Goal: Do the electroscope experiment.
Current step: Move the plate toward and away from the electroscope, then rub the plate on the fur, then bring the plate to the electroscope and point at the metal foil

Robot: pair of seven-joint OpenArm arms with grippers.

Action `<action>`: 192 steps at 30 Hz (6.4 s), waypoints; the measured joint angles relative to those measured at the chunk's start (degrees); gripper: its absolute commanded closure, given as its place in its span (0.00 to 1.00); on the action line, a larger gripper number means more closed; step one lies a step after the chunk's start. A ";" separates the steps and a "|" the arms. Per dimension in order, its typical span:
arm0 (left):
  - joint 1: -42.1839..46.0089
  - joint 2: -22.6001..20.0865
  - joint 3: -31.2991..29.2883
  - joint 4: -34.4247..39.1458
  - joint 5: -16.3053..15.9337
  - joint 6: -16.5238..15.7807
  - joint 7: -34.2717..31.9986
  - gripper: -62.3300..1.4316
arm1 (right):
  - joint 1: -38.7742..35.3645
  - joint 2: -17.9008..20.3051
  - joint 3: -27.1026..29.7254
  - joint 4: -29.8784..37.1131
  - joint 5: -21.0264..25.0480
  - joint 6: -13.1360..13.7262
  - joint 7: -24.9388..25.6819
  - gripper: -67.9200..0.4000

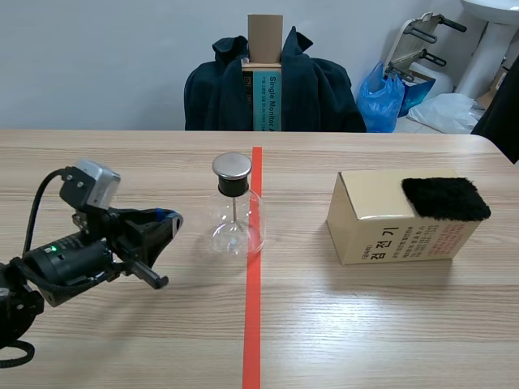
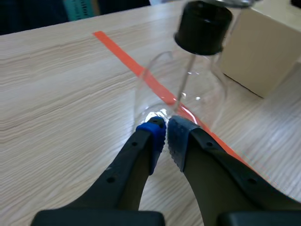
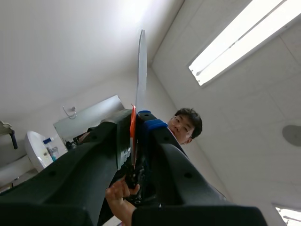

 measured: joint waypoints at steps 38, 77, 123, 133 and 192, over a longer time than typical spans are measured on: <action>47.60 -14.60 -47.25 25.64 12.61 -0.61 -2.64 0.22 | -0.83 -15.06 5.44 -48.04 -10.12 -5.09 24.72 0.98; 58.93 -12.46 -58.23 32.68 11.80 -14.40 -9.44 0.00 | 0.74 -15.80 3.67 -52.06 -17.20 -5.18 28.26 0.98; 58.84 -9.84 -58.21 32.65 11.34 -20.50 -12.11 0.00 | 1.44 -13.92 4.61 -51.89 -18.53 -2.16 33.44 0.98; 56.76 -9.86 -54.88 32.65 12.90 -20.48 -11.89 0.00 | 1.09 -14.34 4.28 -51.80 -18.36 -1.73 30.67 0.98; 10.36 -5.53 -17.46 7.50 15.50 -17.92 -3.52 0.93 | -1.11 -3.02 18.45 0.02 7.13 -6.54 15.02 0.98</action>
